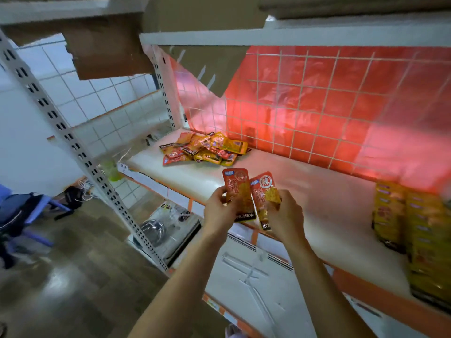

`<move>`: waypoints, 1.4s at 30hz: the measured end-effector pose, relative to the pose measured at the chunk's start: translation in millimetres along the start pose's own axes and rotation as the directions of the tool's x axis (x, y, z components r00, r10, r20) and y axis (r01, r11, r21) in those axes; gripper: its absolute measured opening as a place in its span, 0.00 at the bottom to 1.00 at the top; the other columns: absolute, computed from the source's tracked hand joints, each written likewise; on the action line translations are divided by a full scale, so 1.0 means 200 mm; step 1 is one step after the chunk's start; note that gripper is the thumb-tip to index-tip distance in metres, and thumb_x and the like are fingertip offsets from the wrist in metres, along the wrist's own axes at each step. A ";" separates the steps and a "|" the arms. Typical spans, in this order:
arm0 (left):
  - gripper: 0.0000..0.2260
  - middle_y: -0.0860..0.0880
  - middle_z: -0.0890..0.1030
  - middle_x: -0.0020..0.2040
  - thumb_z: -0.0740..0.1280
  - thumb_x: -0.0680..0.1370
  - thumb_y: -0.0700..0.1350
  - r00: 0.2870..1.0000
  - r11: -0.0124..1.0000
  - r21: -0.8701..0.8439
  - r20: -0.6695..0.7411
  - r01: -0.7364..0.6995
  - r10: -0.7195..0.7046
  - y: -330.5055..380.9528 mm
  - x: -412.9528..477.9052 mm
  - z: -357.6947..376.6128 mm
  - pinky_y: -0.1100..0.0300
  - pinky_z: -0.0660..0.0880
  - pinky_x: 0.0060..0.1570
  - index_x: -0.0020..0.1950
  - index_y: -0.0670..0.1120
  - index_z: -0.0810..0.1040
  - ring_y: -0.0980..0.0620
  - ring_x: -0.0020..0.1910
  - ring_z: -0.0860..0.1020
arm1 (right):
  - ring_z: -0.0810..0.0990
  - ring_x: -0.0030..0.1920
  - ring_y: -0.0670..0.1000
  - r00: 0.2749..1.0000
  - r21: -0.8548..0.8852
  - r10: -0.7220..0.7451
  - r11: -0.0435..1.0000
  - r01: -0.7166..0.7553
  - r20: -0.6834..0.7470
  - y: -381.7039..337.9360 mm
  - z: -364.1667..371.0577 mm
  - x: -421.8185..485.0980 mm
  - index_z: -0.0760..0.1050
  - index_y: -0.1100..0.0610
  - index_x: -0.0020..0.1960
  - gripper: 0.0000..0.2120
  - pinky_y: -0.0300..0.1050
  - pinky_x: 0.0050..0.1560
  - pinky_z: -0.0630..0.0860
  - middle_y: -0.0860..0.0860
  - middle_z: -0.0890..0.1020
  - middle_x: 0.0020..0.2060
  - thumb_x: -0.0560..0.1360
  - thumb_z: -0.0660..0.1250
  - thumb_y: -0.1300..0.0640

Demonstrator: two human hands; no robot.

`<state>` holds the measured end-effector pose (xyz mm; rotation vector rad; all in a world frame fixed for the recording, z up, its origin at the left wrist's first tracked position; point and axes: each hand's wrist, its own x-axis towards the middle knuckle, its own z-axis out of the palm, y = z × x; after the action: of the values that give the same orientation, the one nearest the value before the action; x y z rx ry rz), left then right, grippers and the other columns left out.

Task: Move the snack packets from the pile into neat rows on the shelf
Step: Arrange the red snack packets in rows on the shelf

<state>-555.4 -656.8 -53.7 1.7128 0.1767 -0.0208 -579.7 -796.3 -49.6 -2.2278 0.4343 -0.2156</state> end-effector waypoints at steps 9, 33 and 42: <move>0.12 0.48 0.85 0.44 0.73 0.66 0.46 0.969 0.997 -0.076 0.246 -0.003 0.022 0.15 -0.32 0.53 0.49 0.80 0.49 0.49 0.52 0.83 0.46 0.45 0.83 | 0.78 0.50 0.60 0.963 0.053 0.053 0.998 -0.040 -0.264 0.37 -0.51 -0.16 0.73 0.61 0.57 0.11 0.45 0.41 0.66 0.57 0.81 0.48 0.77 0.64 0.58; 0.04 0.51 0.83 0.38 0.73 0.74 0.47 0.818 0.996 0.009 0.572 -0.087 0.066 0.21 -1.43 2.24 0.62 0.72 0.34 0.46 0.49 0.84 0.55 0.33 0.77 | 0.78 0.53 0.61 0.748 0.209 0.327 0.945 -0.251 -0.578 1.61 -2.05 -0.64 0.70 0.61 0.64 0.16 0.45 0.45 0.69 0.59 0.80 0.53 0.76 0.61 0.64; 0.06 0.55 0.80 0.29 0.75 0.71 0.46 0.749 0.961 0.177 0.661 -0.213 0.044 0.14 -1.76 2.65 0.62 0.70 0.34 0.35 0.49 0.82 0.60 0.27 0.73 | 0.76 0.57 0.63 0.582 0.264 0.398 0.915 -0.304 -0.709 2.00 -2.40 -0.83 0.67 0.63 0.67 0.21 0.49 0.49 0.69 0.63 0.77 0.57 0.74 0.60 0.68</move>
<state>-853.2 -1219.5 -64.9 1.8560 -0.4940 -0.5587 -970.9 -1310.9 -53.6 -1.7844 1.2750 -0.9498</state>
